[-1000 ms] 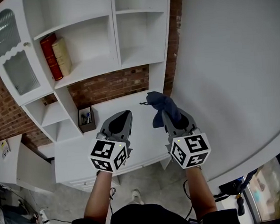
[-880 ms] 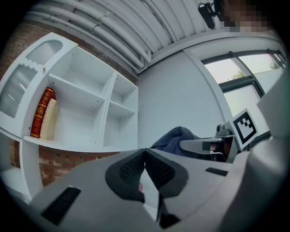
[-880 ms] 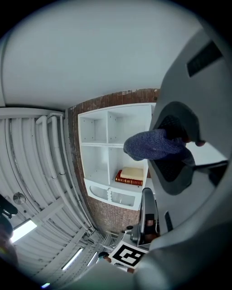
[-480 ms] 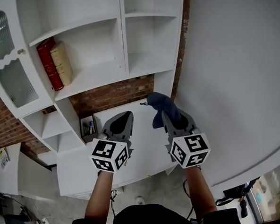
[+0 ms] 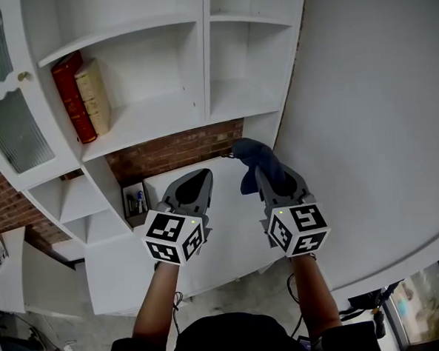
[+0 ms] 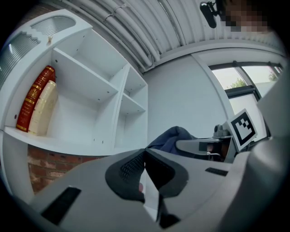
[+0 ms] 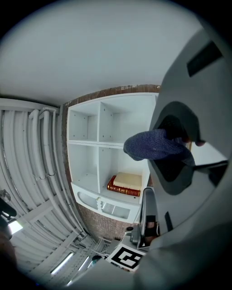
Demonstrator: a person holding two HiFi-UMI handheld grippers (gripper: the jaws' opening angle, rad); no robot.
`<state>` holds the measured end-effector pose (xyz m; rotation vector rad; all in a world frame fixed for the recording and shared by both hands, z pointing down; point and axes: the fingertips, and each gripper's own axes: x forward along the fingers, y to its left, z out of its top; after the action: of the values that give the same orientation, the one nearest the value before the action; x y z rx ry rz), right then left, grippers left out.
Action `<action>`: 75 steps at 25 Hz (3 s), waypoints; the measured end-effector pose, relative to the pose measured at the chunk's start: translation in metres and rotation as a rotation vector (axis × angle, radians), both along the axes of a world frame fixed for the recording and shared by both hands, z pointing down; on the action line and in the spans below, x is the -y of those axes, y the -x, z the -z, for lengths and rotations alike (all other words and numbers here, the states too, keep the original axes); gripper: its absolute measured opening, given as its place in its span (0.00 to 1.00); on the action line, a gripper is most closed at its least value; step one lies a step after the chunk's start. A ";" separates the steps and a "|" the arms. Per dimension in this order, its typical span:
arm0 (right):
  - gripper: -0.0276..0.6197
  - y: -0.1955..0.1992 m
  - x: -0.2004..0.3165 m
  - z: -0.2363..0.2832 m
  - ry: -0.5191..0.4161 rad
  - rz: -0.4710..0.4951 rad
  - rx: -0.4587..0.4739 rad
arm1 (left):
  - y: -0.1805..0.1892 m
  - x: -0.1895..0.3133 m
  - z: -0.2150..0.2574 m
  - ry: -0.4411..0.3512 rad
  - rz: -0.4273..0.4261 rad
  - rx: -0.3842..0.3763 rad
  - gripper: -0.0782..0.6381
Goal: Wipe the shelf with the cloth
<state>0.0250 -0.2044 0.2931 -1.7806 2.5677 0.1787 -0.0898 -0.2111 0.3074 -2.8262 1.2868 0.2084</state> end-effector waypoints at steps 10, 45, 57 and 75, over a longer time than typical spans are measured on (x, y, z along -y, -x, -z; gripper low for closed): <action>0.18 0.012 0.025 0.004 -0.008 0.002 0.004 | 0.001 0.024 0.000 0.000 -0.012 -0.004 0.13; 0.18 -0.048 0.155 0.018 -0.045 0.100 0.041 | -0.060 0.139 0.013 -0.022 0.056 0.012 0.13; 0.18 -0.050 0.198 0.021 -0.041 0.147 0.056 | -0.063 0.173 0.014 -0.025 0.097 0.020 0.13; 0.18 -0.022 0.266 0.037 0.027 0.248 0.010 | -0.050 0.198 0.022 -0.046 0.197 0.047 0.13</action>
<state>0.0474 -0.4704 0.2563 -1.4474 2.7643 0.1311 -0.0402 -0.4096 0.2853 -2.6271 1.5169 0.1626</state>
